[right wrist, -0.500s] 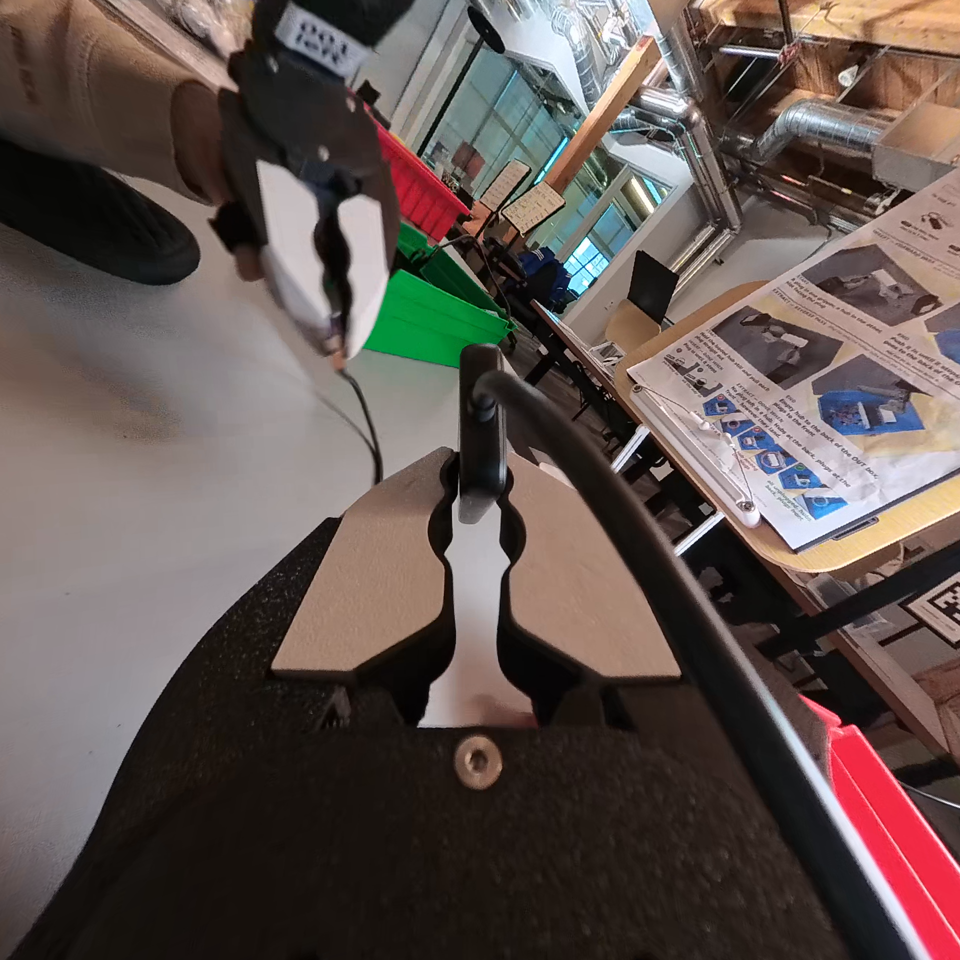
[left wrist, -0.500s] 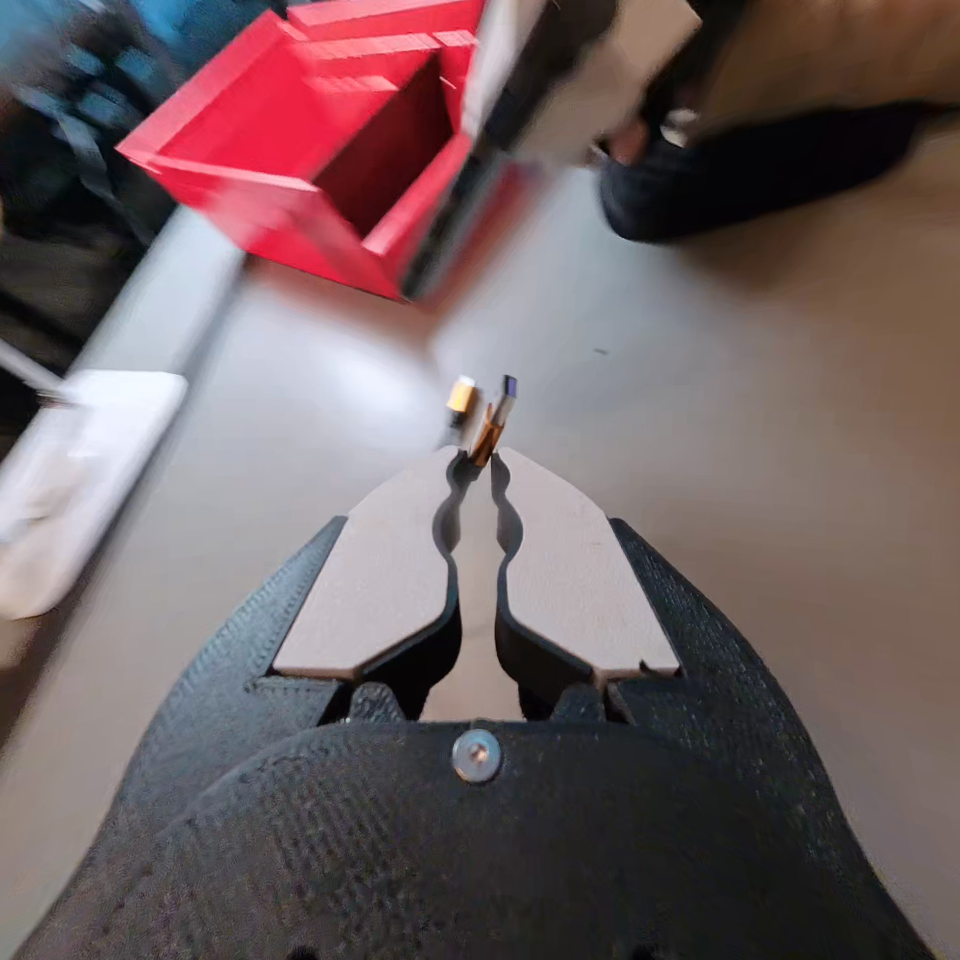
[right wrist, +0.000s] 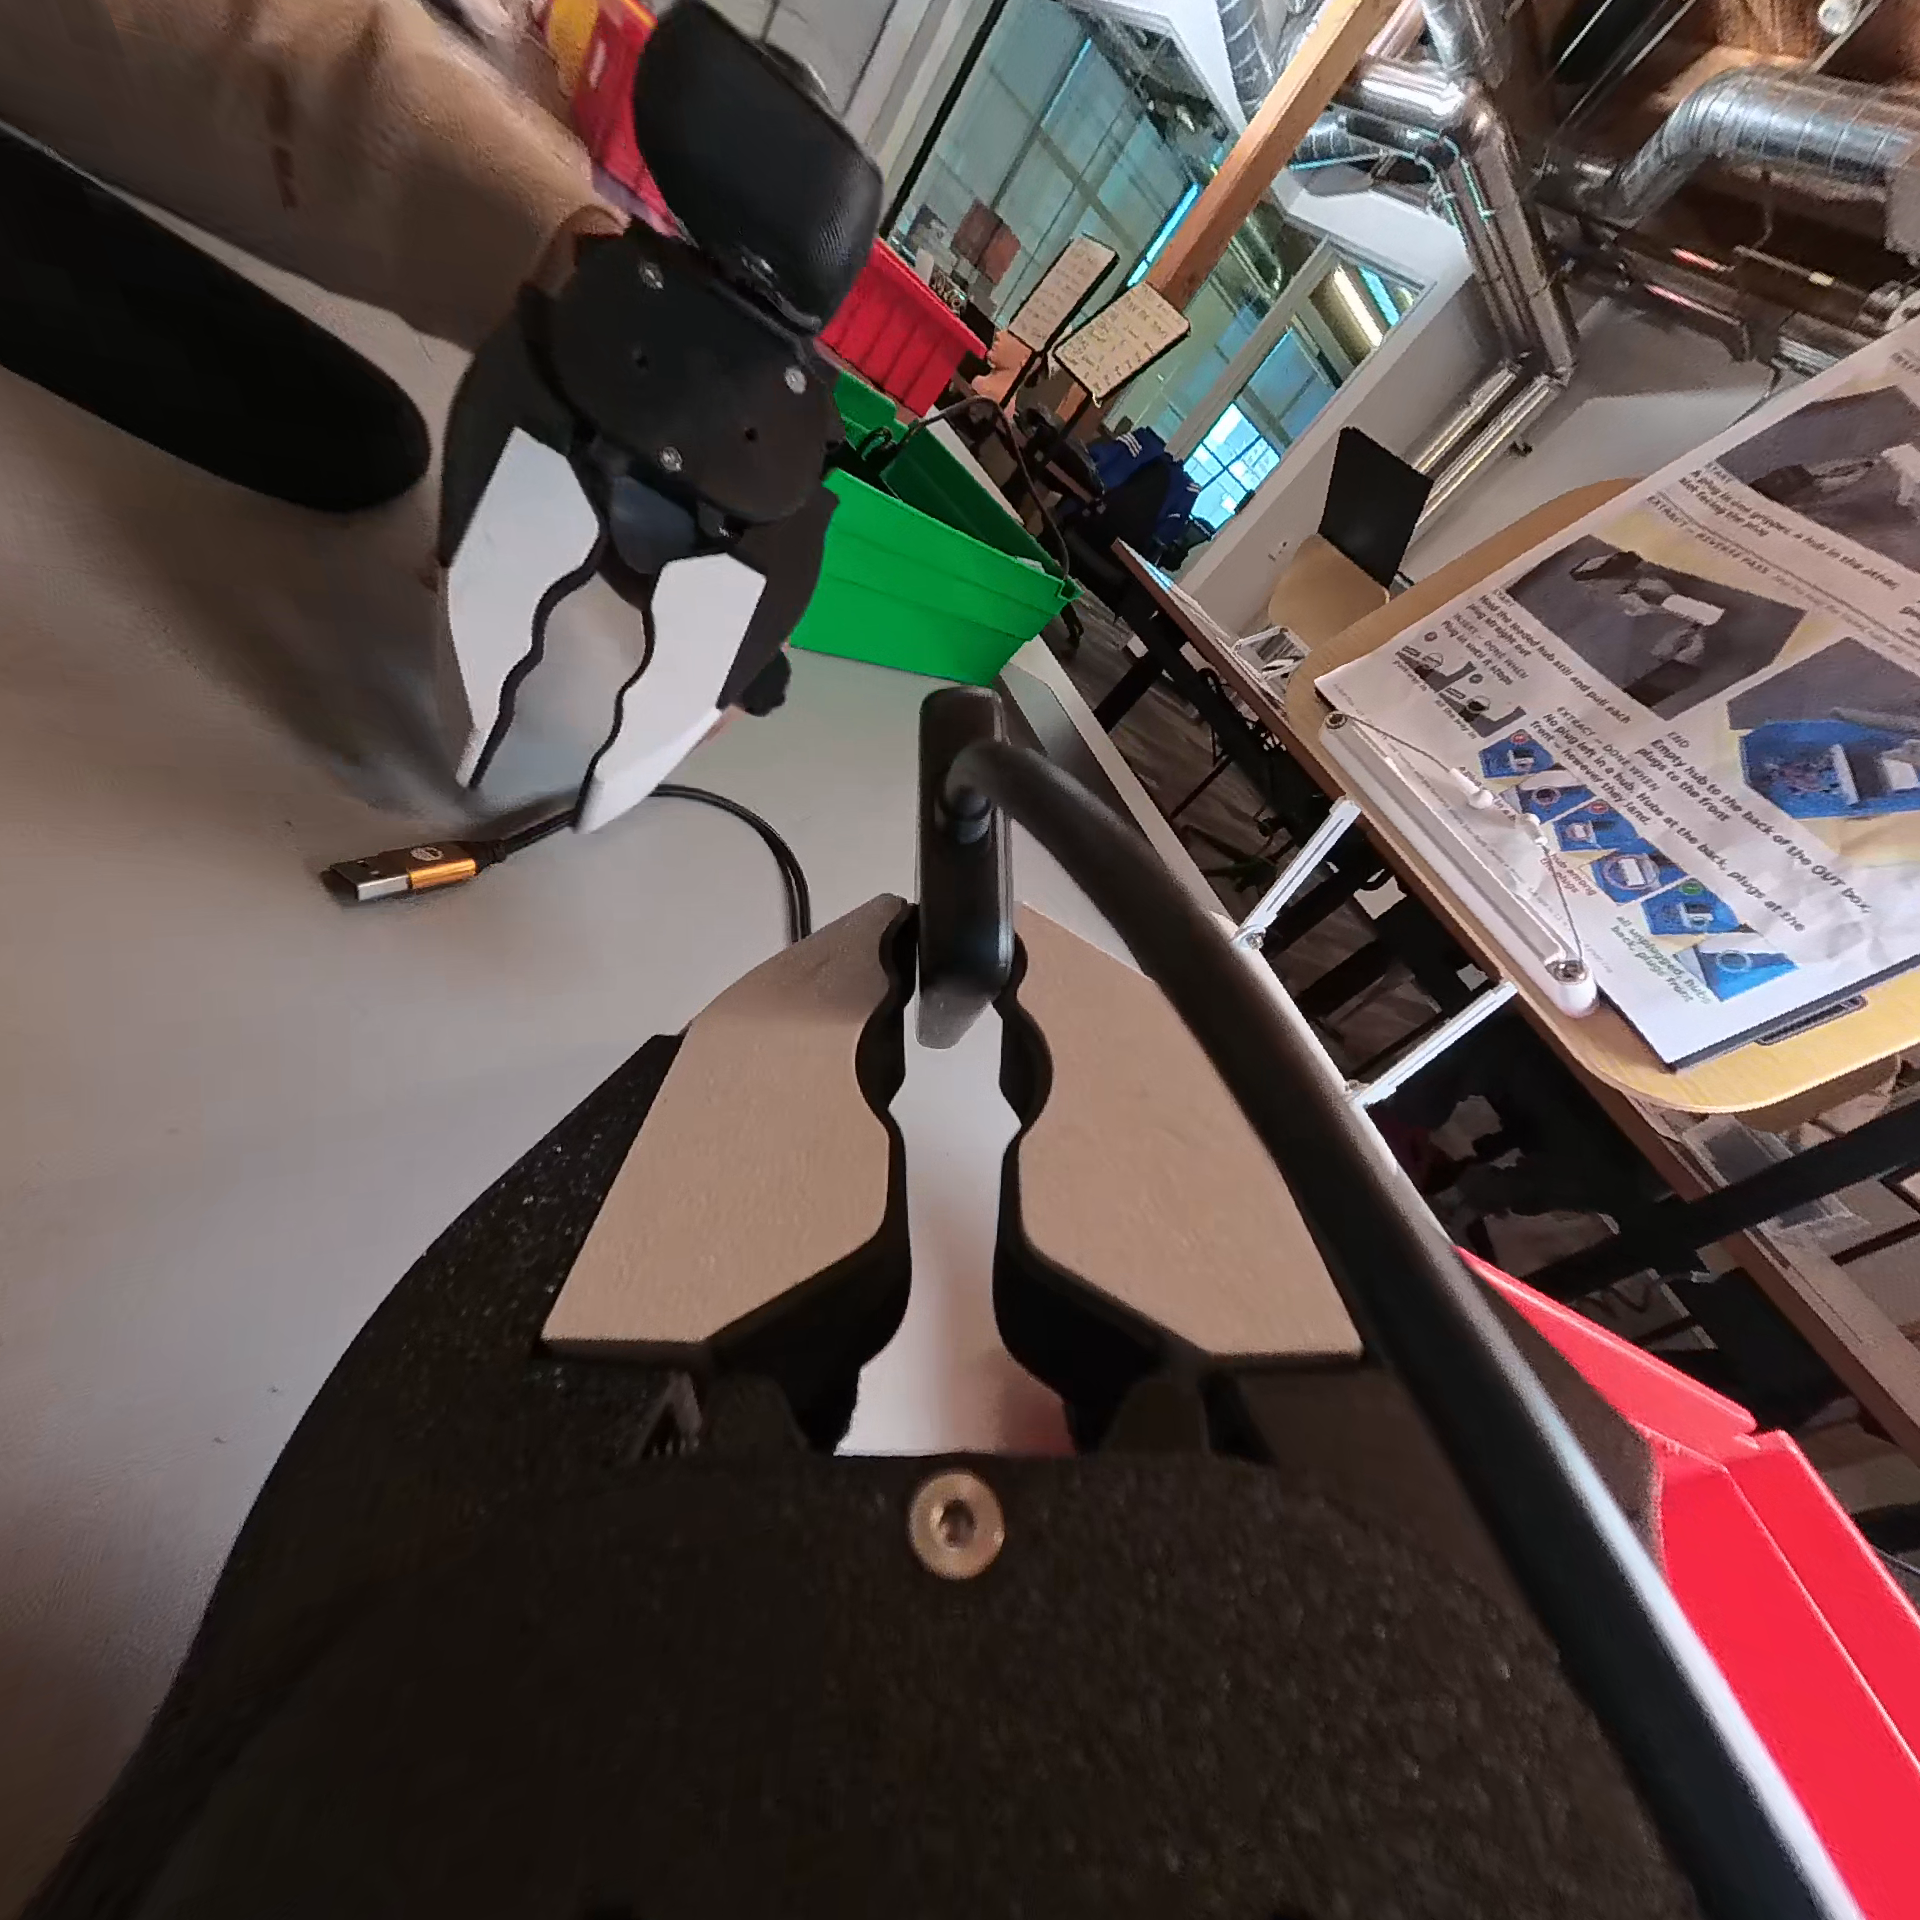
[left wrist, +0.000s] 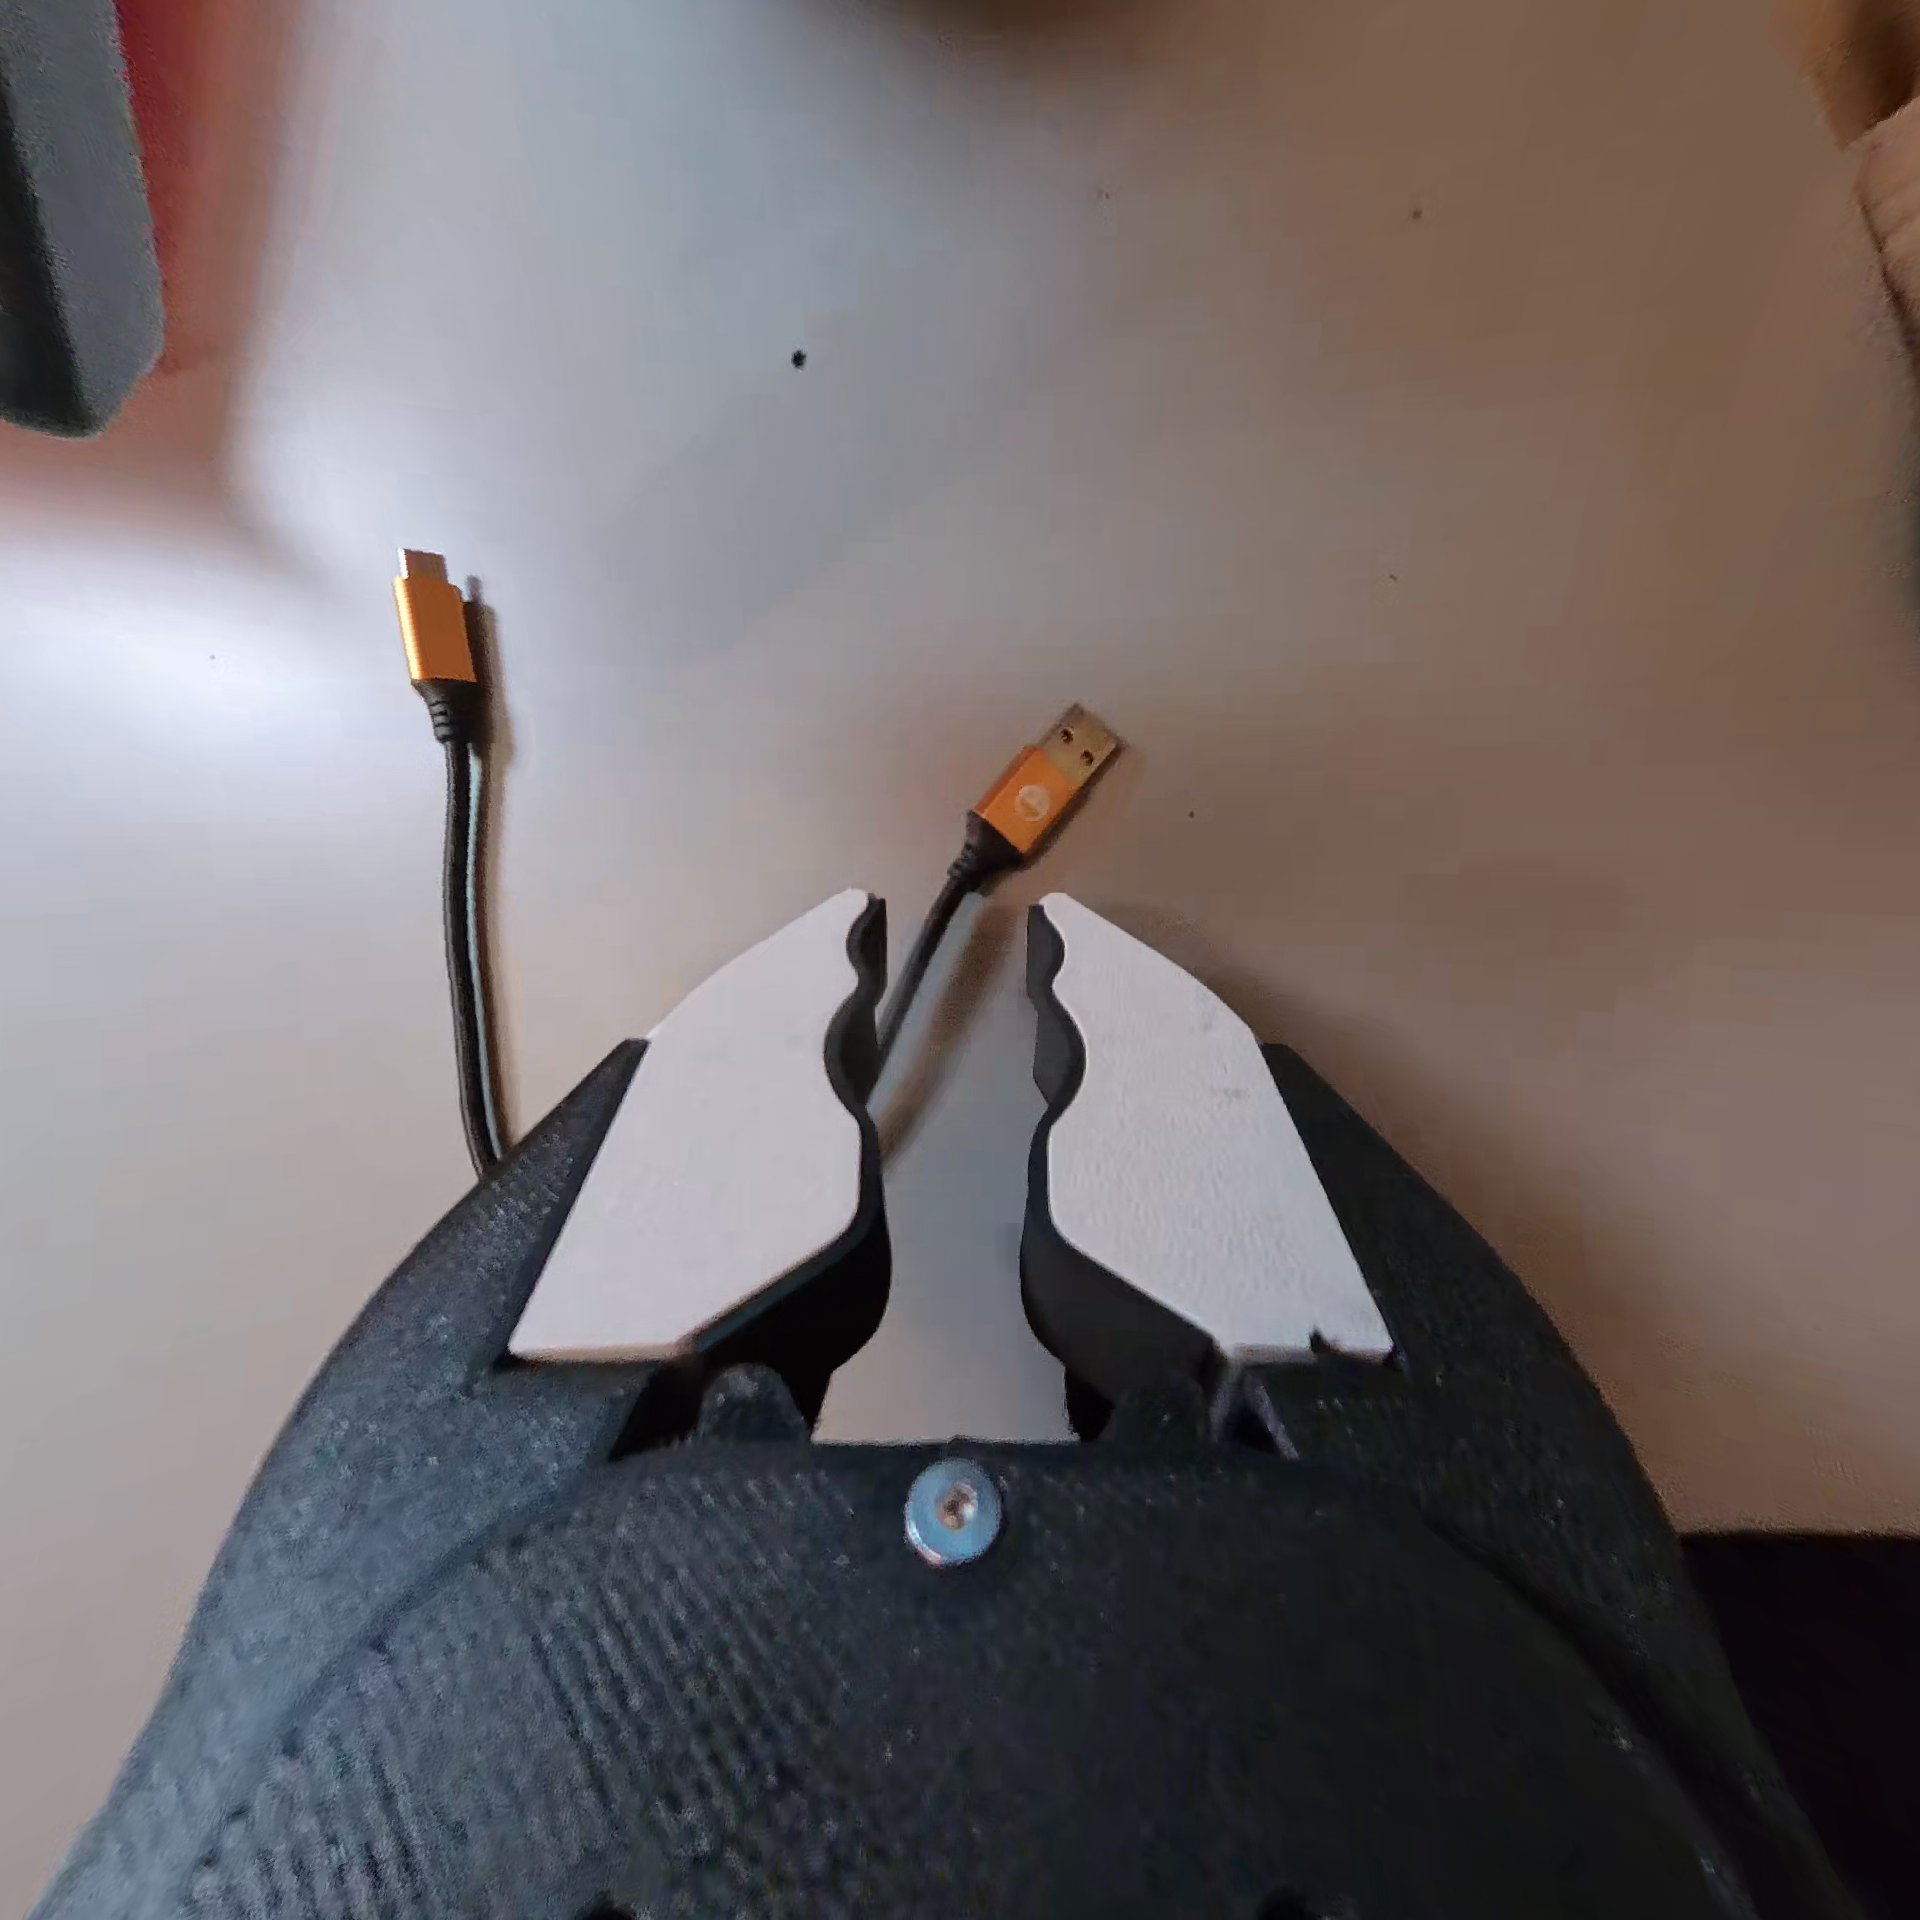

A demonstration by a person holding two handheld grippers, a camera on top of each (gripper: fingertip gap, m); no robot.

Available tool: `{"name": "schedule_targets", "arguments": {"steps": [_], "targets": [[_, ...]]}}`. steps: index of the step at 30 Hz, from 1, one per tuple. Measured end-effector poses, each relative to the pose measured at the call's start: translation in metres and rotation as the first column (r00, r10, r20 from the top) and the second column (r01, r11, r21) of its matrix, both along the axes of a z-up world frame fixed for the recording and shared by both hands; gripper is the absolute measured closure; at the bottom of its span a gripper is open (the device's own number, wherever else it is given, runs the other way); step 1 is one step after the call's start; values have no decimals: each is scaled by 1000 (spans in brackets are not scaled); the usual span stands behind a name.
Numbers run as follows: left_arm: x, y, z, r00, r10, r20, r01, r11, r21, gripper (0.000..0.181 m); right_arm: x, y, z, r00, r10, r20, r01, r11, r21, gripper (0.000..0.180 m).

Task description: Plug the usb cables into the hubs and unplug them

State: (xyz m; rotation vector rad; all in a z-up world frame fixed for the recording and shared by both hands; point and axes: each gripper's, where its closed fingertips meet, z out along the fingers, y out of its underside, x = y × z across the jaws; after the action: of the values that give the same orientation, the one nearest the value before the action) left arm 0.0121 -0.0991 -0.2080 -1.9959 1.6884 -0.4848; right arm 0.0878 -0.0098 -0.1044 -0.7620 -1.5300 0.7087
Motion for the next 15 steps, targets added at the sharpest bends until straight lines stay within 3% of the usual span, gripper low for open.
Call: {"name": "schedule_targets", "arguments": {"steps": [1,7,12,15], "targets": [[2,1,-2,999,-35,-4,35,999,-21,155,0,1,0,1000,-5,0,5,1000,1,167],[14,-1,-16,982,-186,-11,185,980,-78,154,5,9,1,1000,-30,-7,30,999,-14,167],[18,1,-17,989,-113,95,119,991,-58,167,5,8,-3,1000,-13,7,14,999,-31,167],[14,12,-16,996,12,90,-14,1000,15,171,3,6,-6,1000,-13,20,13,1000,-12,167]]}}
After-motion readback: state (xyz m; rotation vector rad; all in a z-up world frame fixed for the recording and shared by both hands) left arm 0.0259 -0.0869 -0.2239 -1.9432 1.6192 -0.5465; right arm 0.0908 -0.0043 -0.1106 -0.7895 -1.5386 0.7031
